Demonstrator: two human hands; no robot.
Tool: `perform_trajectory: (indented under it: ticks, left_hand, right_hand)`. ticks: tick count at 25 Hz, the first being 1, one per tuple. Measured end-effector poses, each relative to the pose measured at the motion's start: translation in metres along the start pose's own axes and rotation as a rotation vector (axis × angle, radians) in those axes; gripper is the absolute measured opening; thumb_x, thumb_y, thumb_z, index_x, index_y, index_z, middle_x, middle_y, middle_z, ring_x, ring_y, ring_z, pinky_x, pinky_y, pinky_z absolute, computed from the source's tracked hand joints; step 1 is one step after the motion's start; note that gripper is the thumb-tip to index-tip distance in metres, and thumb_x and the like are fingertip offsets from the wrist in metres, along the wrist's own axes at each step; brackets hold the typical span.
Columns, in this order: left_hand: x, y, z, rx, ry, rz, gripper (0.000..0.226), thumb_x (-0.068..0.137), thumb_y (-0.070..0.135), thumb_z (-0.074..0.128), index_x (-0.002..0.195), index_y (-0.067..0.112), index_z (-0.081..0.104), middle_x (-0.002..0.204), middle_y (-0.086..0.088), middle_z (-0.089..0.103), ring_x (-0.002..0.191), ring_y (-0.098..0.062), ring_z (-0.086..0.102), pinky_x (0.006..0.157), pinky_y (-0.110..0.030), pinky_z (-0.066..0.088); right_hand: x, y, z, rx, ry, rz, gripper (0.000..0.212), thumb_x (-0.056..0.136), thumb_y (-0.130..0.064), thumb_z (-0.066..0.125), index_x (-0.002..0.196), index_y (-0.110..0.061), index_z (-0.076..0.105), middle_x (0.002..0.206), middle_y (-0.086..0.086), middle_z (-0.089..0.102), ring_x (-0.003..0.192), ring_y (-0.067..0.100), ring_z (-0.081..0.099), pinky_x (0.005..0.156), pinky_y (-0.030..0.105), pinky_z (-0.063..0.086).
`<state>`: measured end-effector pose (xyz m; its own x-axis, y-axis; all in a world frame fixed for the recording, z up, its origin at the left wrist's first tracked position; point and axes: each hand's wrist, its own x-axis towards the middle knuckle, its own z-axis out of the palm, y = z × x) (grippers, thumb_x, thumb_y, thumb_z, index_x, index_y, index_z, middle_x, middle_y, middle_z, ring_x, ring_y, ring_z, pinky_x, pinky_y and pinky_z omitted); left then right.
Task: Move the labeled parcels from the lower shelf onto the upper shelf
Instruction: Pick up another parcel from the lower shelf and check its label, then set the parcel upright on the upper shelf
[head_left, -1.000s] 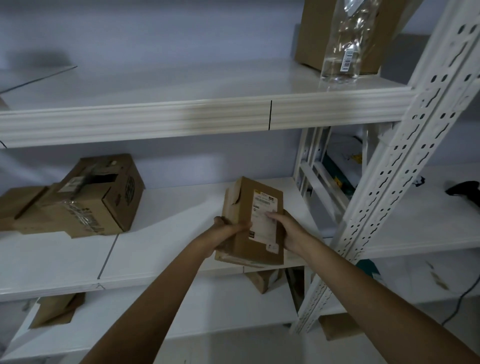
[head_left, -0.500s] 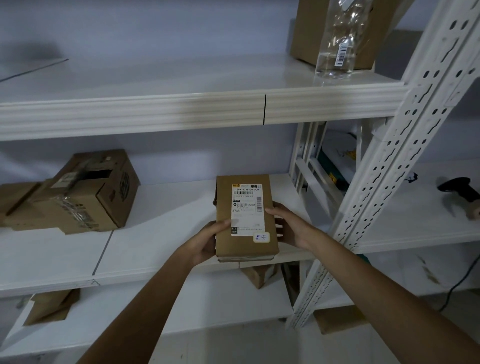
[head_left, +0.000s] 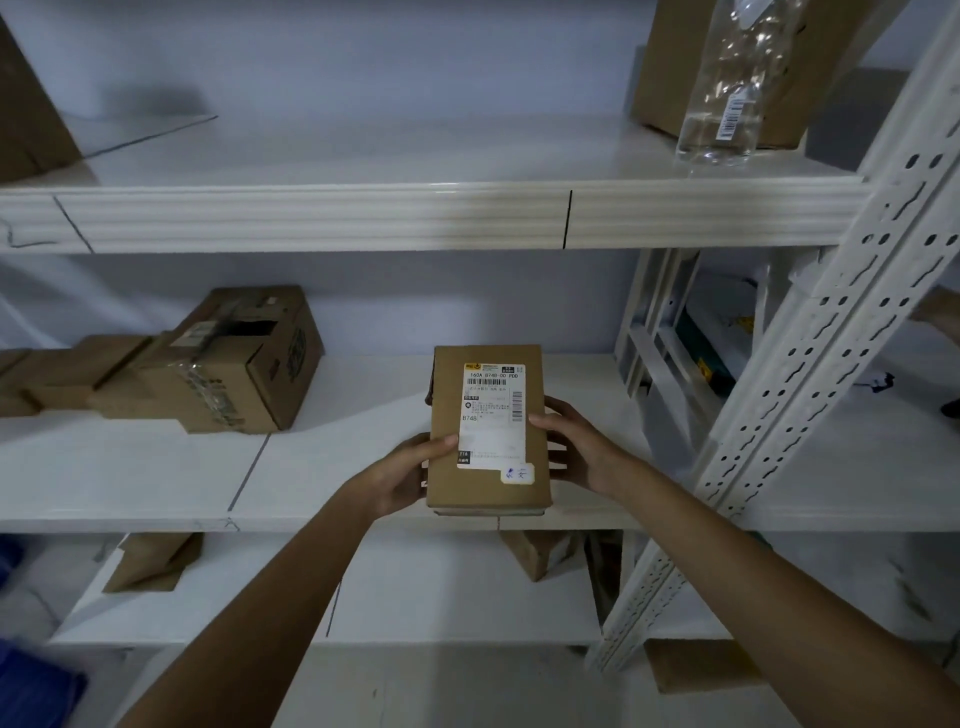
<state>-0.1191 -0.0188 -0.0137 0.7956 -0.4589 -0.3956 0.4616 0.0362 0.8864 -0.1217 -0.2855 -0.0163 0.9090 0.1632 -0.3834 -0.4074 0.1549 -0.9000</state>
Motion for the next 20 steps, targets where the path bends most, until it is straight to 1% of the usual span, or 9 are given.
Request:
perform_trajectory:
  ticks: [3, 4, 6, 9, 11, 14, 17, 20]
  left_hand:
    - [-0.026, 0.0, -0.009, -0.039, 0.07, 0.024, 0.107, 0.059, 0.043, 0.087, 0.151, 0.011, 0.045, 0.149, -0.017, 0.058, 0.141, -0.038, 0.051, 0.121, -0.054, 0.034]
    - [-0.036, -0.001, -0.014, -0.049, 0.104, 0.028, 0.103, 0.063, 0.044, 0.086, 0.152, 0.011, 0.045, 0.149, -0.017, 0.058, 0.141, -0.038, 0.05, 0.121, -0.054, 0.034]
    - [-0.052, -0.003, -0.024, -0.05, 0.158, 0.035, 0.088, 0.075, 0.041, 0.075, 0.152, 0.01, 0.044, 0.149, -0.017, 0.058, 0.141, -0.038, 0.05, 0.121, -0.054, 0.034]
    - [-0.087, -0.01, -0.044, -0.063, 0.213, 0.048, 0.079, 0.08, 0.038, 0.069, 0.15, 0.009, 0.047, 0.148, -0.017, 0.059, 0.141, -0.038, 0.05, 0.121, -0.054, 0.034]
    - [-0.111, -0.01, -0.06, -0.081, 0.248, 0.074, 0.084, 0.076, 0.04, 0.073, 0.15, 0.009, 0.048, 0.148, -0.016, 0.059, 0.141, -0.037, 0.051, 0.121, -0.054, 0.035]
    - [-0.15, -0.007, -0.085, -0.086, 0.279, 0.111, 0.094, 0.067, 0.043, 0.077, 0.149, 0.01, 0.048, 0.147, -0.015, 0.06, 0.141, -0.036, 0.051, 0.121, -0.053, 0.035]
    - [-0.202, -0.008, -0.119, -0.081, 0.293, 0.156, 0.091, 0.069, 0.043, 0.076, 0.149, 0.011, 0.049, 0.147, -0.014, 0.061, 0.141, -0.035, 0.052, 0.121, -0.053, 0.035]
    - [-0.27, -0.015, -0.169, -0.096, 0.323, 0.184, 0.092, 0.068, 0.044, 0.077, 0.149, 0.01, 0.049, 0.147, -0.014, 0.061, 0.141, -0.035, 0.052, 0.12, -0.053, 0.036]
  right_hand:
    - [0.007, 0.0, 0.02, -0.034, -0.063, 0.006, 0.072, 0.063, -0.041, 0.086, 0.129, -0.039, 0.057, 0.108, 0.005, 0.074, 0.093, 0.025, 0.074, 0.073, 0.036, 0.059]
    - [0.009, 0.001, 0.028, -0.043, -0.086, 0.009, 0.073, 0.063, -0.041, 0.086, 0.13, -0.039, 0.056, 0.11, 0.005, 0.075, 0.095, 0.026, 0.074, 0.075, 0.037, 0.06]
    - [0.013, 0.003, 0.044, -0.06, -0.138, 0.01, 0.076, 0.064, -0.042, 0.086, 0.133, -0.037, 0.054, 0.115, 0.007, 0.074, 0.1, 0.029, 0.072, 0.08, 0.04, 0.06]
    - [0.011, 0.003, 0.084, -0.107, -0.233, 0.002, 0.078, 0.065, -0.042, 0.084, 0.136, -0.035, 0.053, 0.118, 0.01, 0.07, 0.104, 0.03, 0.07, 0.081, 0.041, 0.06]
    - [0.006, 0.001, 0.114, -0.116, -0.25, -0.014, 0.075, 0.067, -0.041, 0.083, 0.135, -0.036, 0.053, 0.116, 0.009, 0.07, 0.102, 0.029, 0.069, 0.08, 0.04, 0.059]
    - [-0.003, 0.002, 0.16, -0.147, -0.26, -0.037, 0.069, 0.072, -0.039, 0.08, 0.136, -0.037, 0.052, 0.12, 0.011, 0.069, 0.105, 0.031, 0.068, 0.084, 0.041, 0.059]
    - [-0.016, 0.005, 0.219, -0.188, -0.279, -0.06, 0.072, 0.073, -0.042, 0.081, 0.138, -0.037, 0.049, 0.126, 0.011, 0.067, 0.113, 0.033, 0.067, 0.095, 0.047, 0.057]
    - [-0.035, 0.016, 0.299, -0.221, -0.318, -0.095, 0.075, 0.071, -0.045, 0.082, 0.138, -0.037, 0.05, 0.128, 0.011, 0.067, 0.115, 0.033, 0.068, 0.094, 0.047, 0.058]
